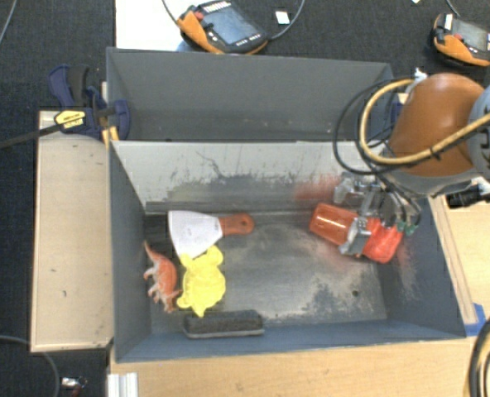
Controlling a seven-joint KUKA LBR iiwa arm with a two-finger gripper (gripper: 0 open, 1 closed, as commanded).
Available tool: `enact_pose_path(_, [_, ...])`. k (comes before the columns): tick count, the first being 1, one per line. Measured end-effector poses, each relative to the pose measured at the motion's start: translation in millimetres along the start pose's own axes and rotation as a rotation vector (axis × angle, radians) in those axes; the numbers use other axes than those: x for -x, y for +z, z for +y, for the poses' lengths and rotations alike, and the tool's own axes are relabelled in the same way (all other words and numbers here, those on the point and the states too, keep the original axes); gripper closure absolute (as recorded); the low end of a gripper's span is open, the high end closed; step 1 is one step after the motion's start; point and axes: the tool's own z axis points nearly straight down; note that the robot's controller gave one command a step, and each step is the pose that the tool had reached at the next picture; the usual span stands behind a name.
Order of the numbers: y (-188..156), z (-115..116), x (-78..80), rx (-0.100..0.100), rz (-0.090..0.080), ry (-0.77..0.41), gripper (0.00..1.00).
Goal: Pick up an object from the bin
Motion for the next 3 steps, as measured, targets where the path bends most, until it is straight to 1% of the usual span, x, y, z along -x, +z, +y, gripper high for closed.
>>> enact_pose_path(1, [64,-42,-1.4,0.000,-0.005,0.159,0.00])
enact_pose_path(2, [92,-77,15.6,0.018,-0.015,0.172,0.00])
enact_pose_path(3, [92,-39,-28.2,0.004,-0.014,0.384,1.00])
